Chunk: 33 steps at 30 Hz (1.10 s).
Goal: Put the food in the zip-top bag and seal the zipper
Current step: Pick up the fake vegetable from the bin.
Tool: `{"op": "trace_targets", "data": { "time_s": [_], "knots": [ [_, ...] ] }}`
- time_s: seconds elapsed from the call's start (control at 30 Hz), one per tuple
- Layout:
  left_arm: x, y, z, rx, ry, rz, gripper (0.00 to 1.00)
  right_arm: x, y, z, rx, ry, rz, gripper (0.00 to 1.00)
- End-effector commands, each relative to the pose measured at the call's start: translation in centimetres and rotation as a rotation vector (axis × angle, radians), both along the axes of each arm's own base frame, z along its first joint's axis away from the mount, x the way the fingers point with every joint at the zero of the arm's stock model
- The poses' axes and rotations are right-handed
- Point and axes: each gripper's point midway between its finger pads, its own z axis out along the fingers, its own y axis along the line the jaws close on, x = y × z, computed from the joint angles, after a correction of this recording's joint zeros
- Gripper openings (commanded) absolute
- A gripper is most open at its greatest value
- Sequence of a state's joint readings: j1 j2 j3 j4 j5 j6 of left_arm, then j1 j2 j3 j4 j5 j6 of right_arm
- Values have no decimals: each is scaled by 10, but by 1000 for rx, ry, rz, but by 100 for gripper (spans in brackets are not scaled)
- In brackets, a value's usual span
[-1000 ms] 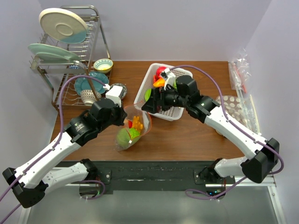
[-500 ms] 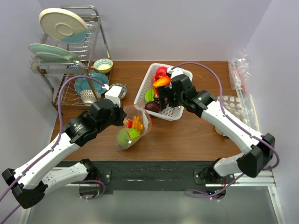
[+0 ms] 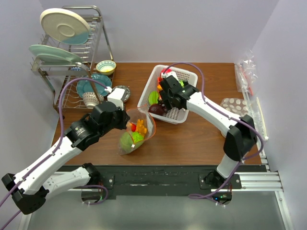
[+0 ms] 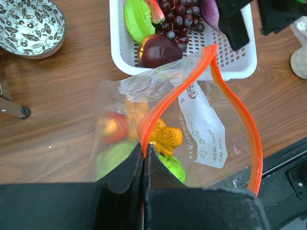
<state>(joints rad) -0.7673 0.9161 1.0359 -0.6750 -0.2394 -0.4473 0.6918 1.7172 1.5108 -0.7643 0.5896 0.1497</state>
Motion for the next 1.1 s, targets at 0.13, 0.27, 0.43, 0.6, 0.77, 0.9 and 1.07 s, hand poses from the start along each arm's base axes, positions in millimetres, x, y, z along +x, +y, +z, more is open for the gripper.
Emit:
{"op": "trace_targets", "data": {
  "time_s": [0.13,0.27,0.43,0.6,0.77,0.9,1.07],
  "knots": [
    [10,0,20,3,-73,7,0,33,-8,-13,-213,-14,-30,94],
    [10,0,18,14,-71,5,0,42,-7,-24,-277,3,-38,92],
    [11,2,19,18,-77,10,0,46,-9,-41,-337,23,-45,90],
    [11,3,15,26,-74,13,0,46,-12,-67,-380,53,-55,86],
    [11,4,11,36,-69,16,0,46,-17,-82,-405,59,-80,61],
    [10,6,13,32,-73,18,0,46,-20,-79,-418,45,-98,52],
    [9,5,12,28,-70,19,0,44,-27,-68,-444,24,-116,34]
  ]
}}
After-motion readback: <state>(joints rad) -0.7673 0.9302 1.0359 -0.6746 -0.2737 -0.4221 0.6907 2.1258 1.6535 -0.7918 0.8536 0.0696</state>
